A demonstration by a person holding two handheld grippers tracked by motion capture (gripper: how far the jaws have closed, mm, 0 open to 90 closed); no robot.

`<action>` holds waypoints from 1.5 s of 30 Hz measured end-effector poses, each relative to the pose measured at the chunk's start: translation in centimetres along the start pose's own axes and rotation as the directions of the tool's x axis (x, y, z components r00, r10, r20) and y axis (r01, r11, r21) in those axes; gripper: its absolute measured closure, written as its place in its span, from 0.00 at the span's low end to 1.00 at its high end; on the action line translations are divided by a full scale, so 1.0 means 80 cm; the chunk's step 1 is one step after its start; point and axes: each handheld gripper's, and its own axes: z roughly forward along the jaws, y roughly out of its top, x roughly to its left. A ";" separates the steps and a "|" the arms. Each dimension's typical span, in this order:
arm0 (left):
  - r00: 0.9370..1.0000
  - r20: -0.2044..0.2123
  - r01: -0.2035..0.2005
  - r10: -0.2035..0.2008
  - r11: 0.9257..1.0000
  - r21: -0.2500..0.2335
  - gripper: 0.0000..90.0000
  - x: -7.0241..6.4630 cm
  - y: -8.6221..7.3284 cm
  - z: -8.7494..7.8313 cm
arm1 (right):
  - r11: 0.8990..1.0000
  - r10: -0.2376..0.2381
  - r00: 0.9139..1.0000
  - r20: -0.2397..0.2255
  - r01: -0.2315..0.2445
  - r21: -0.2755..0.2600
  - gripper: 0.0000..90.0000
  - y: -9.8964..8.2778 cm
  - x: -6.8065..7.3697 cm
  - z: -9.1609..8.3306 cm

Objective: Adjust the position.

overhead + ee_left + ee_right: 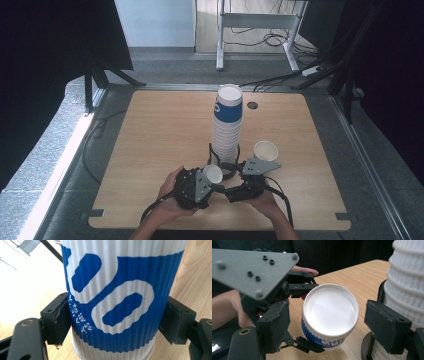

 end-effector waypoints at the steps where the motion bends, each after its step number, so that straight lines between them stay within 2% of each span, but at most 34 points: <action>1: 1.000 -0.010 -0.014 0.014 1.000 0.006 0.23 -0.002 0.001 0.000 | 1.000 0.001 1.000 0.000 -0.001 0.007 0.23 -0.001 0.000 0.002; 7: 0.997 -0.042 -0.066 0.067 0.998 0.019 0.23 -0.011 0.004 -0.001 | 0.998 0.015 1.000 -0.007 -0.014 0.060 0.22 -0.009 -0.001 0.015; 12: 0.996 -0.041 -0.077 0.078 0.997 0.019 0.23 -0.014 0.006 -0.003 | 0.996 0.027 1.000 -0.011 -0.026 0.088 0.26 -0.015 -0.002 0.024; 15: 0.997 -0.038 -0.066 0.066 0.998 0.014 0.22 -0.014 0.006 -0.002 | 0.996 0.029 0.999 -0.014 -0.027 0.084 0.29 -0.018 -0.002 0.026; 19: 1.000 -0.011 -0.008 0.007 1.000 -0.014 0.18 -0.009 0.006 -0.003 | 0.998 0.037 0.999 -0.024 -0.035 0.060 0.30 -0.019 -0.004 0.023; 23: 0.999 0.007 0.054 -0.053 0.997 -0.052 0.11 -0.002 0.004 -0.004 | 0.997 0.071 0.996 -0.049 -0.071 0.015 0.31 -0.020 -0.009 0.016; 26: 0.997 0.033 0.065 -0.063 0.995 -0.077 0.09 0.001 0.002 -0.005 | 0.994 0.109 0.991 -0.079 -0.111 -0.011 0.31 -0.022 -0.013 0.012; 29: 0.998 0.033 0.055 -0.052 0.994 -0.094 0.09 0.000 0.002 -0.006 | 0.991 0.128 0.986 -0.104 -0.132 -0.028 0.31 -0.024 -0.015 0.010; 33: 0.999 0.040 0.030 -0.025 0.993 -0.113 0.16 -0.004 0.001 -0.007 | 0.990 0.132 0.984 -0.116 -0.136 -0.025 0.31 -0.026 -0.014 0.011; 40: 0.999 0.047 -0.002 0.006 0.995 -0.098 0.20 -0.005 0.000 -0.005 | 0.990 0.138 0.984 -0.113 -0.140 -0.004 0.30 -0.028 -0.015 0.012; 45: 0.999 0.046 -0.009 0.014 0.995 -0.098 0.21 -0.004 -0.001 -0.005 | 0.990 0.137 0.985 -0.106 -0.138 -0.004 0.29 -0.028 -0.014 0.013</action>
